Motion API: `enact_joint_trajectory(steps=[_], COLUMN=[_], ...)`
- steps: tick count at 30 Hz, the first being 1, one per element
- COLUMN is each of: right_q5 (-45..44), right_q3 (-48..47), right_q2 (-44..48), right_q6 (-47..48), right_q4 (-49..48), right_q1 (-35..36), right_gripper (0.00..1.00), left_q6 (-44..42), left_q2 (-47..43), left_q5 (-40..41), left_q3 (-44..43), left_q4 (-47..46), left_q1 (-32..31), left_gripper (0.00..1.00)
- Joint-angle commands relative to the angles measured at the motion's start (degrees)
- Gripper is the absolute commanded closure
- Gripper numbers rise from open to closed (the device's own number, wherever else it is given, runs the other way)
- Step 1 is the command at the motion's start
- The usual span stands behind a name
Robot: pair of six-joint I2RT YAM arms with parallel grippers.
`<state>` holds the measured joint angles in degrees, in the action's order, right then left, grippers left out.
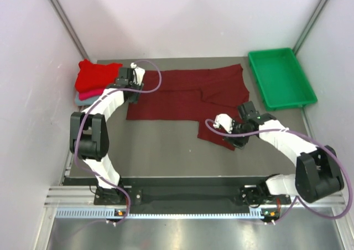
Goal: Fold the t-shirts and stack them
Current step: Fold the tshirt
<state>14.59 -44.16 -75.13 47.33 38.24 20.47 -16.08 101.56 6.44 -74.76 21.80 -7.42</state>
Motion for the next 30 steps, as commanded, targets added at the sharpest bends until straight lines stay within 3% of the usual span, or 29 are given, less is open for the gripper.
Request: enact_joint_trajectory(steps=[1, 11, 30], right_q5=[0.4, 1.9, -3.9], right_q3=[0.5, 2.3, 6.1], right_q2=[5.2, 4.9, -4.2], right_q6=[5.8, 3.1, 4.4], right_q4=[-1.2, 0.0, -8.6], right_q1=[1.2, 4.5, 7.5], right_gripper=[0.44, 0.43, 0.44], left_q6=[2.7, 4.6, 6.0], left_q2=[-0.1, 4.2, 3.8], left_q5=[-0.6, -0.7, -2.1], left_q3=[-3.1, -9.4, -9.4], left_q4=[-2.4, 1.2, 1.8], left_q1=[0.9, 0.9, 1.2], left_gripper=[0.51, 0.51, 0.51])
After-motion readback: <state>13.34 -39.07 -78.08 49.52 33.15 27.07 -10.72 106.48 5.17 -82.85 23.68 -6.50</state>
